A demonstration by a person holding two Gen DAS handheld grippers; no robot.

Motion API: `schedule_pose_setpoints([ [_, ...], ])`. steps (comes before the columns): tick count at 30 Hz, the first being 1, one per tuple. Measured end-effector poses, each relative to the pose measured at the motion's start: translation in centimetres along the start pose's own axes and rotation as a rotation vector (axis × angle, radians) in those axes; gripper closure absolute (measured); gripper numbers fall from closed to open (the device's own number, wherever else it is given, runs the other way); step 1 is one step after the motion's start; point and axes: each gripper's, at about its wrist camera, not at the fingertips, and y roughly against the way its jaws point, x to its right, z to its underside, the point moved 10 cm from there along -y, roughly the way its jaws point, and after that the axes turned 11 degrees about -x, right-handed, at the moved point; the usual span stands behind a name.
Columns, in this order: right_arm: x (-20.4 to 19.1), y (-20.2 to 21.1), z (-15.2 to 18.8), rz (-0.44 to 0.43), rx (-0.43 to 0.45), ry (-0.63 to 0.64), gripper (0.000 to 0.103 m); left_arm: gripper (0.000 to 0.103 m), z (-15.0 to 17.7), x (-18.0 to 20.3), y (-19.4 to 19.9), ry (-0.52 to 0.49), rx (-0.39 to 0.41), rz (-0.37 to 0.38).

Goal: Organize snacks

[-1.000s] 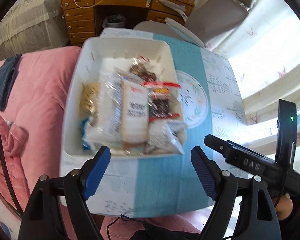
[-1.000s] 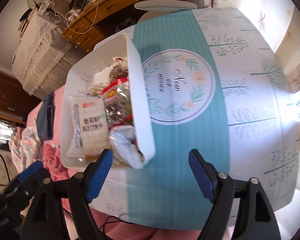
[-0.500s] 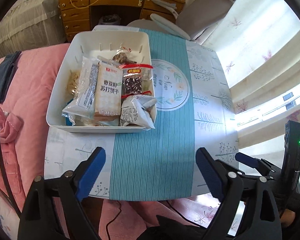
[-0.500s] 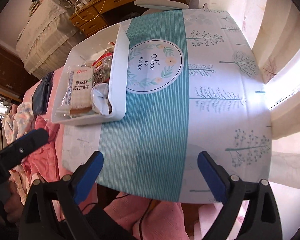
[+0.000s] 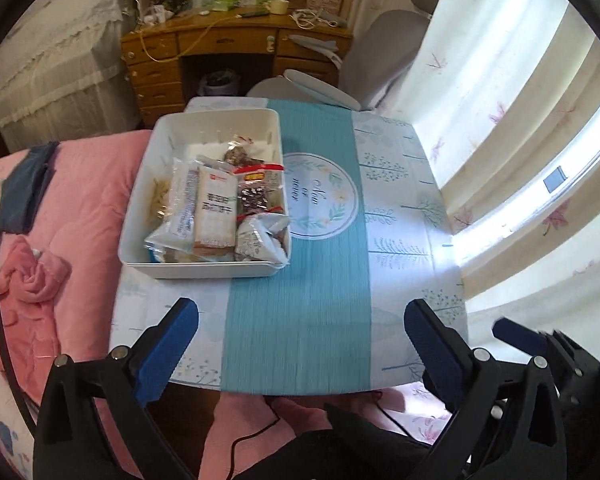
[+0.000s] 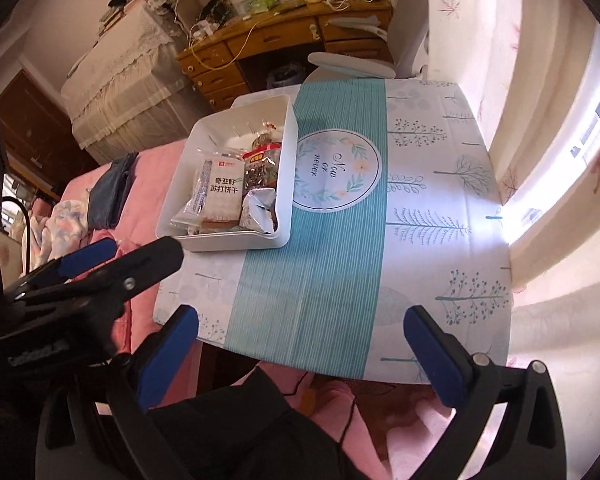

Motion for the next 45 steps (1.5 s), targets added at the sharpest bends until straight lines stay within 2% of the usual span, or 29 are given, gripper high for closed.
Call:
schedule_pose_setpoints([
  [3, 0.3, 0.0, 0.9, 0.0, 0.008, -0.027, 0.0, 0.001, 0.4, 0.1, 0.6, 0.008, 0.032, -0.019],
  [5, 1.0, 0.3, 1.1, 0.019, 0.022, -0.054, 0.0, 0.001, 0.8, 0.0, 0.7, 0.003, 0.037, -0.07],
  [15, 1.6, 0.8, 1.4, 0.047, 0.052, -0.072, 0.0, 0.001, 1.4, -0.4, 1.0, 0.031, 0.048, -0.122],
  [28, 1.8, 0.6, 1.6, 0.057, 0.031, -0.064, 0.0, 0.001, 1.6, -1.2, 0.4, 0.075, 0.033, -0.116],
  [45, 2.8, -0.8, 1.6, 0.042, -0.025, -0.109, 0.0, 0.001, 1.1, -0.8, -0.1, 0.057, 0.026, -0.116],
])
